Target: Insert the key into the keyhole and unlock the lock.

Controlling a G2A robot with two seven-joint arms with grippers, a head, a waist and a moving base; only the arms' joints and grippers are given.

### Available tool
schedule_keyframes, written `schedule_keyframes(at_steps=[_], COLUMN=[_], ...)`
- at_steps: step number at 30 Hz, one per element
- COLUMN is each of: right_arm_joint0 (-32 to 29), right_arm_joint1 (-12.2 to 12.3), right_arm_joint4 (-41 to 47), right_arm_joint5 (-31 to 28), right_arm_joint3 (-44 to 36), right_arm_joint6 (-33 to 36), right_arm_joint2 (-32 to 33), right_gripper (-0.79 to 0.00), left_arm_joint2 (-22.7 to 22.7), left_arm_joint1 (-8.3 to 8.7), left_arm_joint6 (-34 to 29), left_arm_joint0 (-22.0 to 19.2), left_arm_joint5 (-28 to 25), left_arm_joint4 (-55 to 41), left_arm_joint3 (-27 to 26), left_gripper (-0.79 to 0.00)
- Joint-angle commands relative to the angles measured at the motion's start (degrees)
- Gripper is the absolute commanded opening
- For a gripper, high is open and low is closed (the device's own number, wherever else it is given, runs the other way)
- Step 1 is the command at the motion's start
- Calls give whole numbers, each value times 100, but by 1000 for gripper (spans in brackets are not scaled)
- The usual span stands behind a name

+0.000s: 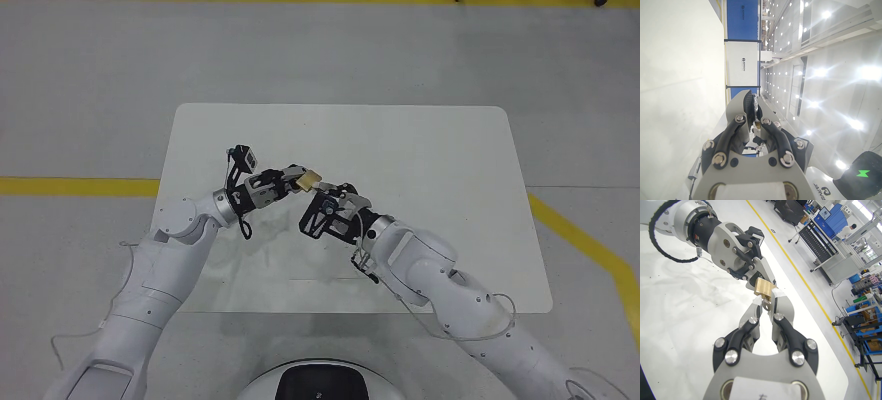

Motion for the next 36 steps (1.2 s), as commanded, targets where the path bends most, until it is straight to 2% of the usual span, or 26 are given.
schedule_keyframes(at_steps=[1,8,13,17,25,36], right_arm_joint0=[-10,-71,-124,-182,-214,-322], right_arm_joint1=[-10,-55,-95,-91,-76,-23], right_arm_joint4=[32,401,1656,2417,4023,4799], right_arm_joint5=[-43,-223,-358,-691,-1421,-1840], right_arm_joint3=[13,119,316,475,898,1039], right_arm_joint6=[-8,-129,-450,-615,-470,-188], right_arm_joint2=[43,180,521,792,1220,1635], right_gripper=[-785,-785,-785,-785,-785,-785], left_arm_joint2=[2,21,32,23,-1,-3], left_arm_joint1=[0,5,6,11,25,37], left_arm_joint6=[-2,-42,-55,-50,19,72], left_arm_joint0=[-1,-11,-8,1,47,89], left_arm_joint5=[-7,-45,-149,-246,-404,-473], left_arm_joint4=[4,61,110,138,257,337], left_arm_joint3=[0,-14,-50,-65,-138,-204], left_gripper=[-785,-785,-785,-785,-785,-785])
